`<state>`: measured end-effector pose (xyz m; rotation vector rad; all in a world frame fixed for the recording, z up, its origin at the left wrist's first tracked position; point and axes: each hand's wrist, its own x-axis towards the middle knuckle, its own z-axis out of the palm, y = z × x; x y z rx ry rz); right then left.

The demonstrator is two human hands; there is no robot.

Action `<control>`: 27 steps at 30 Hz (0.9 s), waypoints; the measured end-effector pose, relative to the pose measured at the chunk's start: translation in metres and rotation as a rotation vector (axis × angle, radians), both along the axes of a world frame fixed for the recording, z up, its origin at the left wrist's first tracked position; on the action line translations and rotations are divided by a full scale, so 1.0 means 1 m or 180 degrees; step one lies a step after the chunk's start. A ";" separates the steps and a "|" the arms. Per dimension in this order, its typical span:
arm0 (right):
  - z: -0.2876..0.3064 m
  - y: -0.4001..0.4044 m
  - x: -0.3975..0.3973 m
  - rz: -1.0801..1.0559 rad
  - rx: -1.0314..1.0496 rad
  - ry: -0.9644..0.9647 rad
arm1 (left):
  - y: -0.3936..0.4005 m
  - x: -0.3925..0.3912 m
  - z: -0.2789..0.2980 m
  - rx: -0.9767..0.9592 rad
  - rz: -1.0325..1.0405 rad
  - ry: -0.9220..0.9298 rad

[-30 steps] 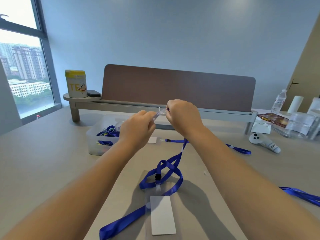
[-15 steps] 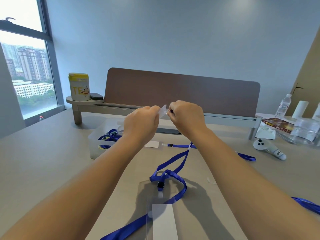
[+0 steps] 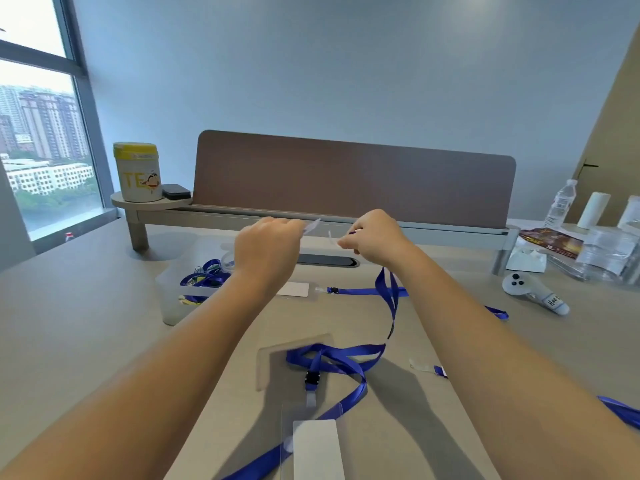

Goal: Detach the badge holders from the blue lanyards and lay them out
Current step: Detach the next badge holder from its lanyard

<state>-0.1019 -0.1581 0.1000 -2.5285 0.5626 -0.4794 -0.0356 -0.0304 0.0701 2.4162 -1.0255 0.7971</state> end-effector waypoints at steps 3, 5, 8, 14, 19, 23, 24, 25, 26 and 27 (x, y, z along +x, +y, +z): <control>-0.011 -0.010 0.003 -0.0120 -0.0331 -0.0634 | -0.001 0.006 -0.006 -0.0135 0.0076 0.0111; -0.015 -0.015 0.005 -0.0008 -0.0494 -0.1198 | -0.004 0.008 -0.013 -0.0180 0.0107 0.0200; -0.019 -0.025 0.007 0.0122 -0.0956 -0.1376 | -0.011 0.013 -0.025 -0.0214 0.0078 0.0272; -0.080 -0.045 0.006 0.0067 -0.0443 -0.0200 | -0.017 0.015 -0.057 -0.0080 -0.0063 0.0276; -0.128 -0.046 0.018 -0.0046 0.0536 0.0570 | -0.014 0.025 -0.084 -0.0038 -0.0105 0.0400; -0.143 -0.048 0.034 0.0171 0.0442 0.0892 | -0.012 0.036 -0.094 -0.0084 -0.0051 0.0445; -0.146 -0.049 0.038 0.0184 0.0299 0.0971 | -0.011 0.038 -0.095 -0.0080 -0.0045 0.0464; -0.151 -0.049 0.042 0.0160 0.0138 0.1060 | -0.011 0.040 -0.097 -0.0074 -0.0038 0.0489; -0.155 -0.049 0.044 0.0133 0.0008 0.1150 | -0.011 0.042 -0.098 -0.0066 -0.0034 0.0514; -0.160 -0.050 0.047 0.0131 -0.0054 0.1231 | -0.010 0.044 -0.099 -0.0064 -0.0033 0.0534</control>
